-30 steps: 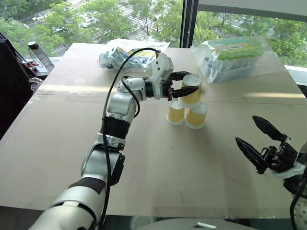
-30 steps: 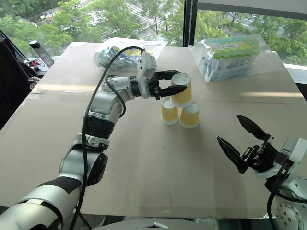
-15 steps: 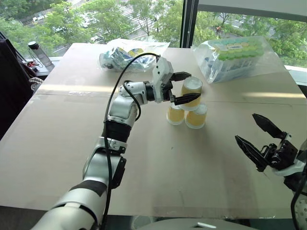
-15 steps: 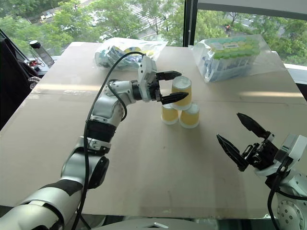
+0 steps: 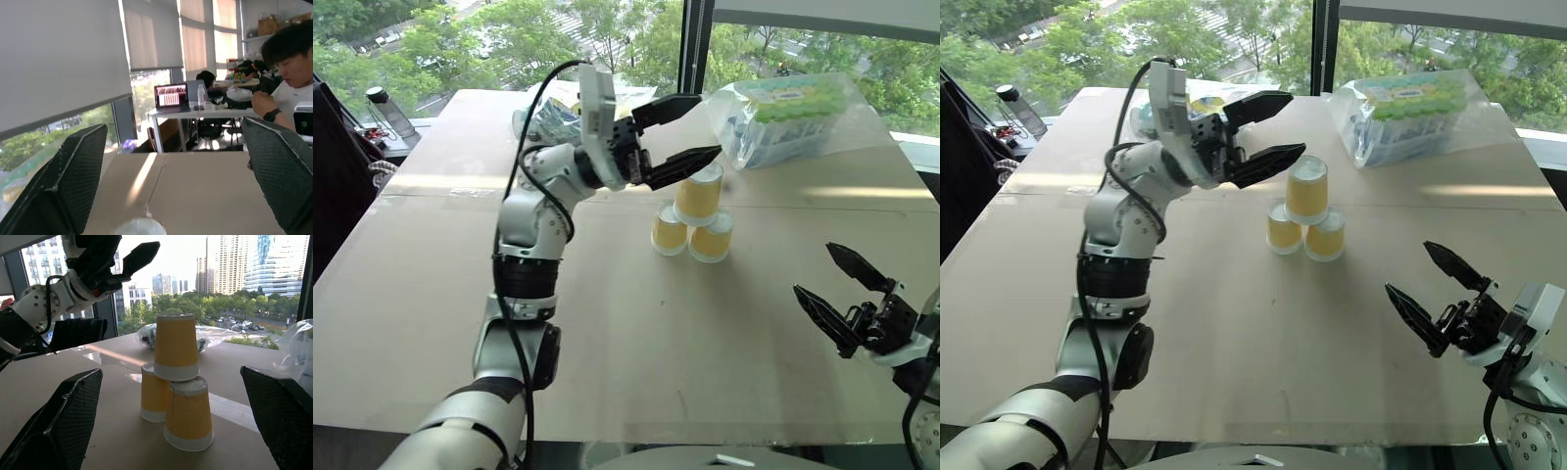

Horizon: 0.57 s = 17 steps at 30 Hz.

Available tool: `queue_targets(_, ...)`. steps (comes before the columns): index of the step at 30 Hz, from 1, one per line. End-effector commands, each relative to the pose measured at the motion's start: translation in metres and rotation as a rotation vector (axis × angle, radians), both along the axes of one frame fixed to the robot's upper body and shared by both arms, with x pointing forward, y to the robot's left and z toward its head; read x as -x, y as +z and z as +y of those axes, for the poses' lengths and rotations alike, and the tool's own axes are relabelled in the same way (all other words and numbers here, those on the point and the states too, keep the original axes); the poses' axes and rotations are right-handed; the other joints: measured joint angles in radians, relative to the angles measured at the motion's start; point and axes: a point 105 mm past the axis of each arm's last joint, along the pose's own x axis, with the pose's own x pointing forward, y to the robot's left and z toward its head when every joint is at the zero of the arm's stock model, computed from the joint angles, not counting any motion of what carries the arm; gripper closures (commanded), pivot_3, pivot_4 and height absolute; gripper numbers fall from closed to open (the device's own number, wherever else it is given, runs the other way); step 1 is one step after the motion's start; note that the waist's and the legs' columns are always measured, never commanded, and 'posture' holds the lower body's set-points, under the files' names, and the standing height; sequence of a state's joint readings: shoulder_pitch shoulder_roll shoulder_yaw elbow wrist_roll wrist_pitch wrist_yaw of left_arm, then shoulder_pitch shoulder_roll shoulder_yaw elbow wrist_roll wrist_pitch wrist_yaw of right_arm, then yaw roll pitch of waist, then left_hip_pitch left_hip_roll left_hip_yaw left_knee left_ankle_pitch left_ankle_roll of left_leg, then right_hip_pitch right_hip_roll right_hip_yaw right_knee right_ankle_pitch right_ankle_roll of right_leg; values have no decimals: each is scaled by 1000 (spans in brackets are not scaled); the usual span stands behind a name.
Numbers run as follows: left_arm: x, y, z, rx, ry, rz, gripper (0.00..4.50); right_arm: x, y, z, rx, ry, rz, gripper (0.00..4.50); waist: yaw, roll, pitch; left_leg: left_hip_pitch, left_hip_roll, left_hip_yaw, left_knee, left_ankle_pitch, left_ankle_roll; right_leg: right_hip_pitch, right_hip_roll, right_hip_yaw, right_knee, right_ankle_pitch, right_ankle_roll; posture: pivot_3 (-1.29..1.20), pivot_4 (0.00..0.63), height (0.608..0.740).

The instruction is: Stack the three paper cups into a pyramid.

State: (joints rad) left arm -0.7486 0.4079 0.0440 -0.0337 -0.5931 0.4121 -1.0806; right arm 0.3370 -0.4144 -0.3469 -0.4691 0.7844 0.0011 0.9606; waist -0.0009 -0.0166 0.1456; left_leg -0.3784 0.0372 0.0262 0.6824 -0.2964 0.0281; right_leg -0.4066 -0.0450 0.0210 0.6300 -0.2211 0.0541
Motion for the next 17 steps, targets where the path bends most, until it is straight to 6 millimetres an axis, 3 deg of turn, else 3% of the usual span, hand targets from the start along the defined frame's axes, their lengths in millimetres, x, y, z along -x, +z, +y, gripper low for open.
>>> queue_targets(1,18,-32,29,-109,124,87,27,6,-4,-5,44,-2,11,0,-6,1,1,0,0,-2,0,0,0,0,0,0,0,0,0,0,150,740)
queue_targets(3,32,-52,46,-140,197,147,27,9,-15,-8,82,-11,65,0,-10,2,1,0,0,-2,0,0,0,-1,0,0,1,0,0,0,150,740)
queue_targets(5,48,-91,64,-227,298,234,27,11,-35,-15,102,-27,143,0,-6,-1,2,-2,0,-4,0,0,0,-2,0,0,2,0,0,0,150,740)
queue_targets(9,68,-142,79,-304,481,326,27,12,-66,-28,207,-49,259,0,9,-1,2,-1,0,-3,0,0,0,-2,-3,0,1,-3,-4,0,150,740)
queue_targets(13,81,-174,80,-310,567,406,27,5,-81,-36,278,-47,306,0,17,-1,2,0,-1,-2,1,0,0,-1,-4,2,1,-2,-4,0,150,740)
queue_targets(17,84,-187,82,-303,634,410,27,-2,-87,-41,300,-31,331,0,16,-1,1,1,-1,-2,1,0,0,-1,-3,2,2,-2,-4,0,150,740)
